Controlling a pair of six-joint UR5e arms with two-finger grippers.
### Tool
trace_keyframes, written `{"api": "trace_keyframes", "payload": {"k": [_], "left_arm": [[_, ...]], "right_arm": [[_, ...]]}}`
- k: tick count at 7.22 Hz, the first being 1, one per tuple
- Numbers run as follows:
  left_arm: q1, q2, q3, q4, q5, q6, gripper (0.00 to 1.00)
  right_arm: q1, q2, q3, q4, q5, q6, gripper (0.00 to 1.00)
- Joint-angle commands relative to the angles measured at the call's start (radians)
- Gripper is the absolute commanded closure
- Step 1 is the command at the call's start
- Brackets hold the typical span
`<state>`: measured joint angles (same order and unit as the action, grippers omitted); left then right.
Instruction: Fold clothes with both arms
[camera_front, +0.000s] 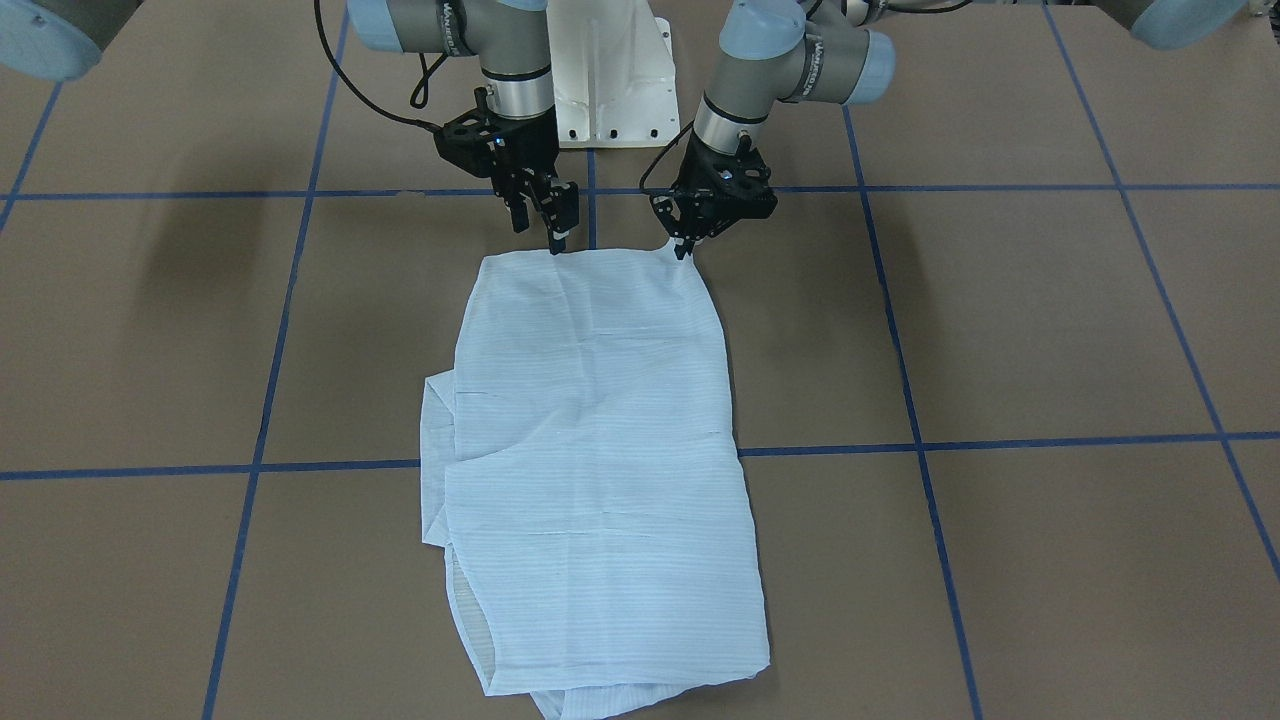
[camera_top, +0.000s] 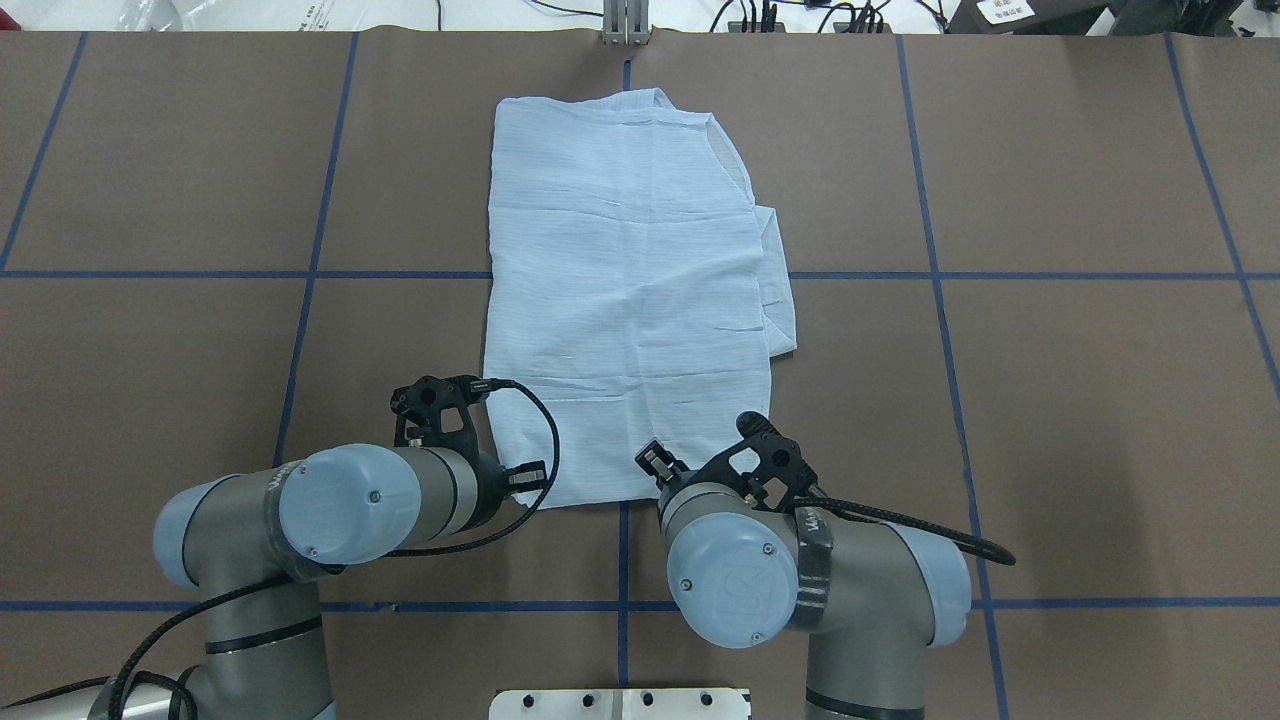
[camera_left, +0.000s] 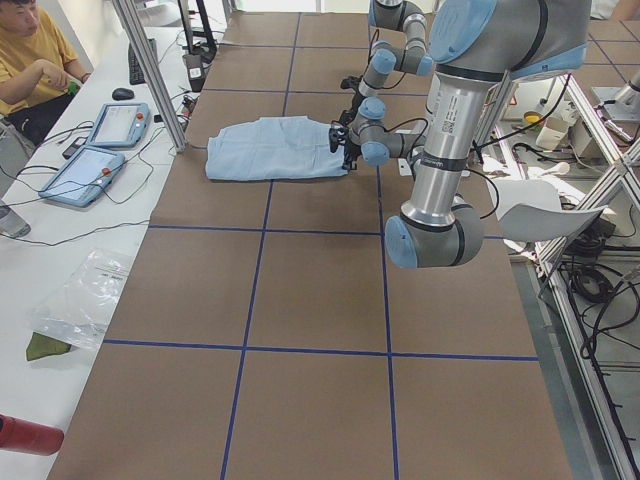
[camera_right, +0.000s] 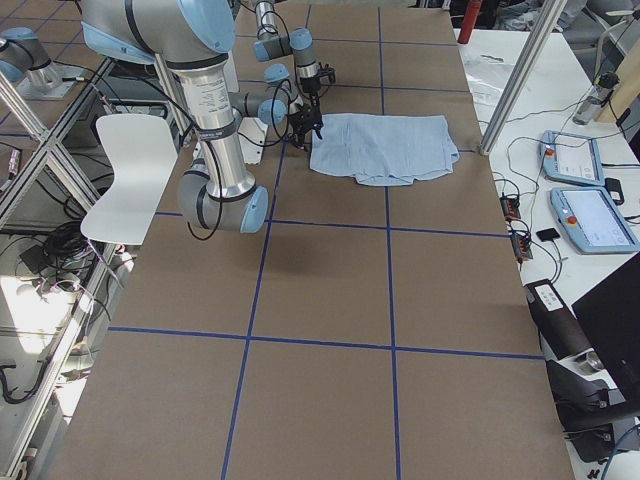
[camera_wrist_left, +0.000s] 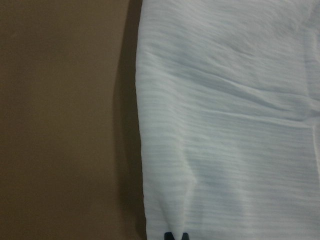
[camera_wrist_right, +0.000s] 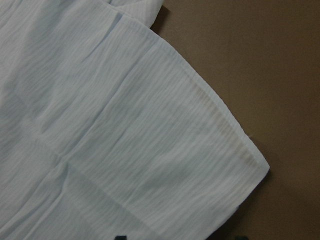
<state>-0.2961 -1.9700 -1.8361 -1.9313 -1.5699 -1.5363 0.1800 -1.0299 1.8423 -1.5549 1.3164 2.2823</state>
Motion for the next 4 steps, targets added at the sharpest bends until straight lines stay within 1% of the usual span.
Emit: {"api": "trace_keyframes", "payload": {"k": [1,2,4], "left_arm": [[0.0,-0.001,-0.003,0.0,0.004,0.001,1.0],[0.0,-0.001,-0.003,0.0,0.004,0.001,1.0],[0.0,-0.001,-0.008,0.0,0.004,-0.001,1.0]], "right_arm": [[-0.005,0.054,-0.076,0.001,-0.017,0.026,0.22],[-0.005,0.056,-0.102,0.004,-0.017,0.04,0.22],[-0.005,0.057,-0.107,0.0,-0.023,0.039,0.22]]}}
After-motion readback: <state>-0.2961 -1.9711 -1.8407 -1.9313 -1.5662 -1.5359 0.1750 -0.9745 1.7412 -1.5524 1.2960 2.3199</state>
